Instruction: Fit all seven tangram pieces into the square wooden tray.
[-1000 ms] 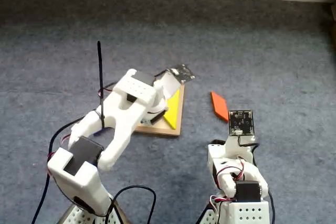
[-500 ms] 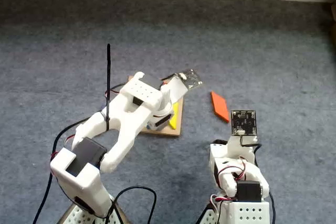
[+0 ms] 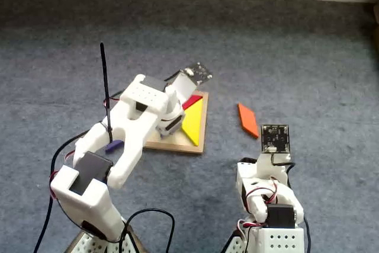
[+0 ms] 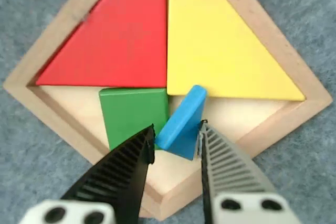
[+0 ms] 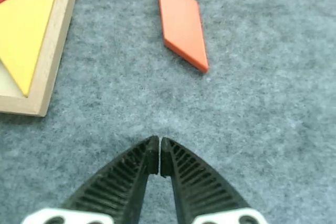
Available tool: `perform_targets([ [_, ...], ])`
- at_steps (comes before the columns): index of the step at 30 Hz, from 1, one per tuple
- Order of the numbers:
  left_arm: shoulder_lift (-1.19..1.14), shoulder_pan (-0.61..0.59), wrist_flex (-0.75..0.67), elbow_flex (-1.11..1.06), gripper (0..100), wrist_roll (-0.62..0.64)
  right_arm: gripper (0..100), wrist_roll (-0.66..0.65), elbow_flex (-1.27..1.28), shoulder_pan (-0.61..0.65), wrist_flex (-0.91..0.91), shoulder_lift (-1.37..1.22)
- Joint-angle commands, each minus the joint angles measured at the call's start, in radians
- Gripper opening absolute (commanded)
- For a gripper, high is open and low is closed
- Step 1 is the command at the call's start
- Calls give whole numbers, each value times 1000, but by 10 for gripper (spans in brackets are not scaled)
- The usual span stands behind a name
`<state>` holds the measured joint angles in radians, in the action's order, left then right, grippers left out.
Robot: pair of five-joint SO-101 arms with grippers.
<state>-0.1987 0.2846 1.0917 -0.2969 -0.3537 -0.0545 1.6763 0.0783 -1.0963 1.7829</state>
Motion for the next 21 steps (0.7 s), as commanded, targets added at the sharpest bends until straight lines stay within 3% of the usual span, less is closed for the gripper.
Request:
perform_targets([
  [1,18,-10,14,93,154,12,26,5,111,-8,1,21],
  [10,18,-10,172,237,154,12,26,5,111,-10,1,21],
  [21,5,-44,101,216,153,12,26,5,111,-10,1,21],
])
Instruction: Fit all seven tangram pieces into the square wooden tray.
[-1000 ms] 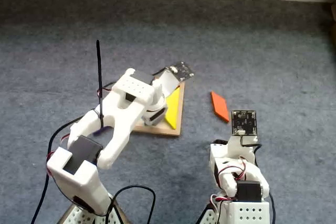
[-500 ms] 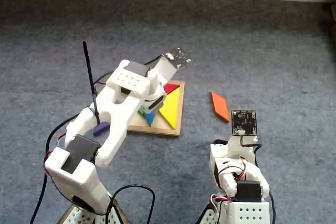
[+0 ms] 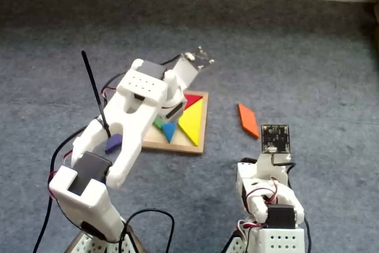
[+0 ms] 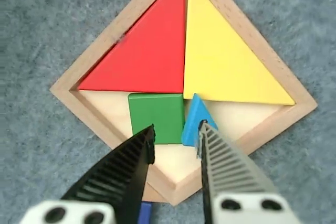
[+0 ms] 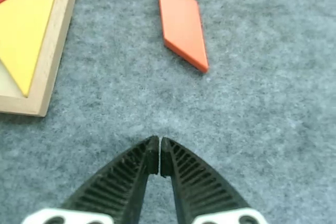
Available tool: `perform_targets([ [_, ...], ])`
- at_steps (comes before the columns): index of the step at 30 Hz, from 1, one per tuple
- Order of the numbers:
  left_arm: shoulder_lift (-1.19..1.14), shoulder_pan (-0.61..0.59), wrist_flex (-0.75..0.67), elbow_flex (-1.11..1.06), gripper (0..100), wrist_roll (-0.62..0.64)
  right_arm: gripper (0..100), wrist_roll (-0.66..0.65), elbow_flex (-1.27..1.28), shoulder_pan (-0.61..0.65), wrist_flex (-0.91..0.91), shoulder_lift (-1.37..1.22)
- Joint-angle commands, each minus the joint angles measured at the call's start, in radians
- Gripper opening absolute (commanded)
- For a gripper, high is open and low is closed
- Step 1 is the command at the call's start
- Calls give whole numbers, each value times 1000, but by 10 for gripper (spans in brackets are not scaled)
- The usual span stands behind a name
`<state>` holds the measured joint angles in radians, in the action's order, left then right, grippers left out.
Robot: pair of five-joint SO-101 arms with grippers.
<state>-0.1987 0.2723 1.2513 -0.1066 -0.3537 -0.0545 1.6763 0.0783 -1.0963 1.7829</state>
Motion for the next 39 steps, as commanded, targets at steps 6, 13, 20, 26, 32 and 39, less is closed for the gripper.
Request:
perform_targets([
  [6,5,-50,-175,-47,153,12,26,5,111,-10,1,21],
  [13,5,30,-183,-99,153,6,26,5,111,-10,1,21],
  [20,5,119,-173,-116,153,6,26,5,111,-10,1,21],
  [26,24,127,-123,-87,153,6,26,5,111,-10,1,21],
  [32,45,-19,-117,-13,153,6,26,5,111,-10,1,21],
  [39,-64,-44,-141,1,153,6,26,5,111,-10,1,21],
])
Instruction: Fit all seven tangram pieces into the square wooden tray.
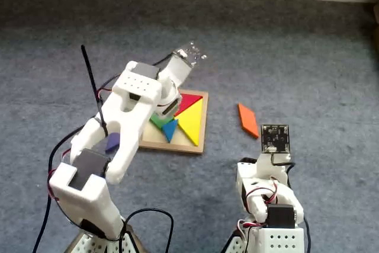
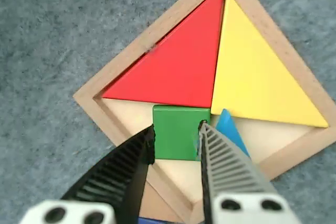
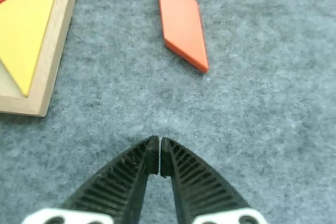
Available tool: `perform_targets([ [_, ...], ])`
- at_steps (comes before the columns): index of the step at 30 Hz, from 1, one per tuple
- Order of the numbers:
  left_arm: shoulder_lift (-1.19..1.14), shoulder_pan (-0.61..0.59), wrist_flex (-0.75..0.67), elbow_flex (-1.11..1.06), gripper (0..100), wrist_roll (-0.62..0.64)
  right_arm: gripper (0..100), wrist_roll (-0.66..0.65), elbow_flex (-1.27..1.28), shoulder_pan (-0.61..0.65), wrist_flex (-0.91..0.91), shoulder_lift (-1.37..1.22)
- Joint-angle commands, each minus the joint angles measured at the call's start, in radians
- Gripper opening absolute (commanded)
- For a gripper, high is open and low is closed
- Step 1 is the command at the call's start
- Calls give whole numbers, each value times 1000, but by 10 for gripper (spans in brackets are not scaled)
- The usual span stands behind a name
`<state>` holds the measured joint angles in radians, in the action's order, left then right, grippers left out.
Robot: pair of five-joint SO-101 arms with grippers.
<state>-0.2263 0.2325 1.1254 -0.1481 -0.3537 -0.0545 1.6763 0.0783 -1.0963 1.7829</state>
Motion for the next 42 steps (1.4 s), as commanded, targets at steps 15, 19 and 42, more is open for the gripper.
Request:
perform_targets([
  [15,-77,93,83,133,153,11,26,5,111,-10,1,21],
  [19,-77,101,206,251,117,8,26,5,111,-10,1,21],
  [42,-85,200,181,25,88,12,26,5,111,-12,1,21],
])
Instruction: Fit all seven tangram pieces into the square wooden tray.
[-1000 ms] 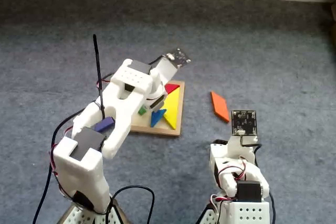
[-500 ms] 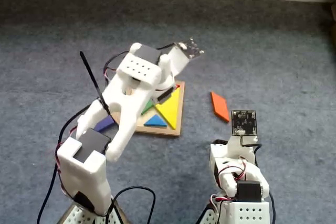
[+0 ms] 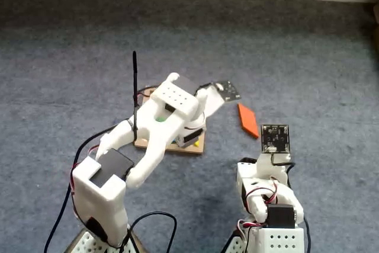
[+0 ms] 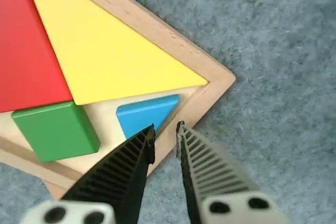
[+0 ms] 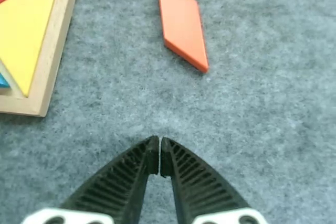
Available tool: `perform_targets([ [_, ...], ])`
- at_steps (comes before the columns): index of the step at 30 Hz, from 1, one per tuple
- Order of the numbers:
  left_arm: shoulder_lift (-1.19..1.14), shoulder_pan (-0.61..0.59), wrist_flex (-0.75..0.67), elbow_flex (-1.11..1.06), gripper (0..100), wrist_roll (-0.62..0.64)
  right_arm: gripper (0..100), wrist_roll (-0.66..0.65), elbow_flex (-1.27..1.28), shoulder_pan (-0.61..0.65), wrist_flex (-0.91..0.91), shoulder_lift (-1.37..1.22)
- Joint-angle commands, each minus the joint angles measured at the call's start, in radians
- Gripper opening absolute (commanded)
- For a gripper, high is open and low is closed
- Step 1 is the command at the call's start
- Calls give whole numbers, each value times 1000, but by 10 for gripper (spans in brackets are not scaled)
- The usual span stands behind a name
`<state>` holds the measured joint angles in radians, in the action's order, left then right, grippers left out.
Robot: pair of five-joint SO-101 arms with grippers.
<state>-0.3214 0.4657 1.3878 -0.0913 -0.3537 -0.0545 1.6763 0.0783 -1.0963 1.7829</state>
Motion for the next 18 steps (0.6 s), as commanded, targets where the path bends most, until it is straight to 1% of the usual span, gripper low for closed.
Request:
perform_targets([
  [1,7,-47,-103,-38,89,12,26,5,111,-12,1,21],
  [7,4,-120,-181,-45,91,8,26,5,111,-12,1,21],
  [18,5,-124,-242,-36,91,5,26,5,111,-12,1,21],
])
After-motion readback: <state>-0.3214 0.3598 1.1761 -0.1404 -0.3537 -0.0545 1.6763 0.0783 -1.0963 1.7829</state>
